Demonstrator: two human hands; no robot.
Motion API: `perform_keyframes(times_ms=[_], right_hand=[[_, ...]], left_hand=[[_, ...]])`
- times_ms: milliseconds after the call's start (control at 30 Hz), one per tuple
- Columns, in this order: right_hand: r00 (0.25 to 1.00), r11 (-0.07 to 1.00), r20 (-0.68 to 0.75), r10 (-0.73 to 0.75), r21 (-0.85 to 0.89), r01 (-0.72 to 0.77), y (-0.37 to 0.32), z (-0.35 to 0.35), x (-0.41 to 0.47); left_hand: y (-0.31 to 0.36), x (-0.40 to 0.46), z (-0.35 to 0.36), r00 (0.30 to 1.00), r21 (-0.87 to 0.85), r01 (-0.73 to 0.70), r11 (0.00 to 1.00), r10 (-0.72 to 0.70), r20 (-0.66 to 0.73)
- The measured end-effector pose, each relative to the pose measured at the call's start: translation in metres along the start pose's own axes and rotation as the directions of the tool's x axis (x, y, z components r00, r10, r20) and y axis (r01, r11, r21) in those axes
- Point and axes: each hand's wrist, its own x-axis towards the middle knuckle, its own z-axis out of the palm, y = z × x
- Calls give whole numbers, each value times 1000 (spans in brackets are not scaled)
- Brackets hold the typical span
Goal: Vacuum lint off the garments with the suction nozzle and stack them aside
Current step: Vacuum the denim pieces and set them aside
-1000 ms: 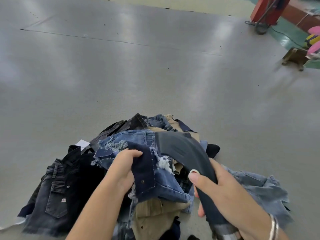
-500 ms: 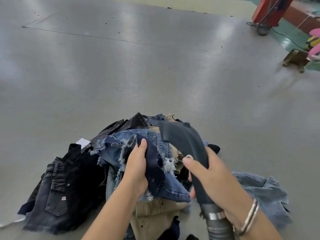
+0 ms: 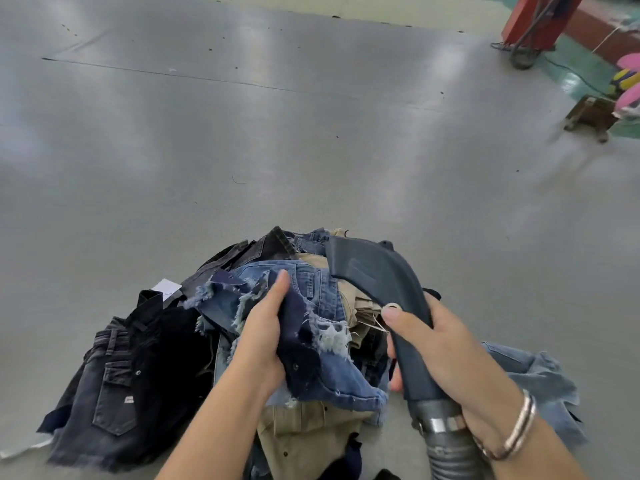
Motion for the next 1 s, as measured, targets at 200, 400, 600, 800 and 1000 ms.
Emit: perform_keyframes(times_ms=[200,400,600,800,1000], right_hand=[[999,999,40,22,-27,-21,12,-1,-9],[997,997,73,-27,-66,32,6,-2,-16],[978,989,210,9,-144,22,8,10,-23],[979,979,206,14,-204,29,11,22,-22],[996,984,60,-73,-157,82,-4,11,-12]], left_hand=[[1,4,-12,975,77,62,995,-44,-218],[6,6,-15,985,-88,38,995,-52,-164],[-1,10,2,955,117,-219,969,237,-178],[-2,10,5,968,-11,-228,974,225,-114],[-3,8,1,979,-97,-185,978,175,-101]])
